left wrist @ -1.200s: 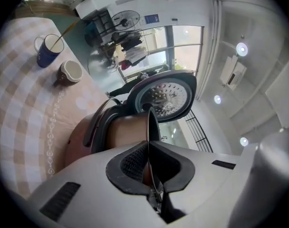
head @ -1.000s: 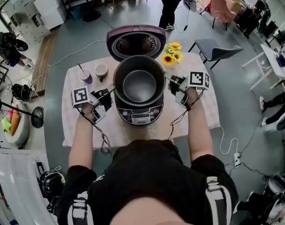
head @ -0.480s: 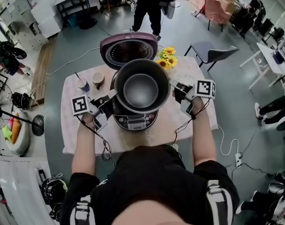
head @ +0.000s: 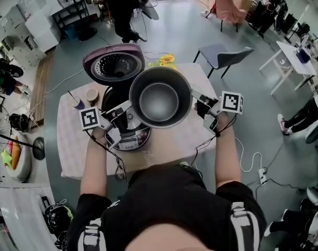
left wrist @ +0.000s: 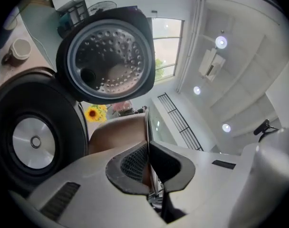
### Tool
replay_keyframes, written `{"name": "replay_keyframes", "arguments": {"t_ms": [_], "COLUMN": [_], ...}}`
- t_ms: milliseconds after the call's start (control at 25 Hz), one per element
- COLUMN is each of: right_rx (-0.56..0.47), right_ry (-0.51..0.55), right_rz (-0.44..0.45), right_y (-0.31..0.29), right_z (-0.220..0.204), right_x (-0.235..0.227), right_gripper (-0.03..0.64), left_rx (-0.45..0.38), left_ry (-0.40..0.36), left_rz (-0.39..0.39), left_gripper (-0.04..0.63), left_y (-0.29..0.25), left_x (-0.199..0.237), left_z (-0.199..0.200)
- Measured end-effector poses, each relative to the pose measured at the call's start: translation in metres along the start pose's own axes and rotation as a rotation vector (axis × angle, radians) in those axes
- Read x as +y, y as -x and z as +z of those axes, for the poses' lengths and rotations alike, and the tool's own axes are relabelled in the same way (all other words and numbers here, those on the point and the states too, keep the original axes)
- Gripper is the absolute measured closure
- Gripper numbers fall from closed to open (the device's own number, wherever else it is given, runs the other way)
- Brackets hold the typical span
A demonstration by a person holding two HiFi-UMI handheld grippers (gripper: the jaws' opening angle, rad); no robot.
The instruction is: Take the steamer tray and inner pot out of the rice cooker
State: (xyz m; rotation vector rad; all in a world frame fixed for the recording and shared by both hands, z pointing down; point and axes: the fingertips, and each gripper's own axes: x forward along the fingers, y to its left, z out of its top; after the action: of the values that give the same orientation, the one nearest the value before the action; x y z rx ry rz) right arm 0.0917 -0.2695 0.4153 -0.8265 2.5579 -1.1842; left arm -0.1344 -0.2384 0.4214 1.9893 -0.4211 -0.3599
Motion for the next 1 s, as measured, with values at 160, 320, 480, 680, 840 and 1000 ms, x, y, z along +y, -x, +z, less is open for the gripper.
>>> {"name": "replay_keyframes", "arguments": {"t_ms": [160,320,480,680,840,1000], "right_rx": [-0.027,-0.027,-0.026,0.019,0.050,0.081], "right_ry": [-0.036,-0.040,-0.070,-0.082,-0.145,-0.204], "right_rz": [-0.013,-0.059,-0.081,-0.226,-0.244,-0.226], "right_y": [0.042,0.086,0.138,0.159,0.160,0.164], "right_z": [0.013,0.019,0.028,0.019,0.007,-0.003], "right_x": [-0.017,-0.051,-0.096,-0.129,-0.151,-0.174], "right_gripper": [0.606,0.606,0.606,0.606,0.606,0.606], "left_rx": [0.036,0.060,0.083,0.111,0.108,0.103], "left_ry": [0.008,0.026,0.051,0.084,0.114,0.142], "left_rz": [0.005,0.017,0.037,0.073,0.143,0.178], "left_gripper": [0.588,0.588,0.588,0.588,0.588,0.588], "left_y": [-0.041,-0.082,-0.137,-0.147,-0.150,-0.157], "left_x": [-0.001,0.003,0.010,0.022,0.050,0.066], "left_z": [-0.023,-0.050,-0.085,-0.100,-0.112,-0.127]}}
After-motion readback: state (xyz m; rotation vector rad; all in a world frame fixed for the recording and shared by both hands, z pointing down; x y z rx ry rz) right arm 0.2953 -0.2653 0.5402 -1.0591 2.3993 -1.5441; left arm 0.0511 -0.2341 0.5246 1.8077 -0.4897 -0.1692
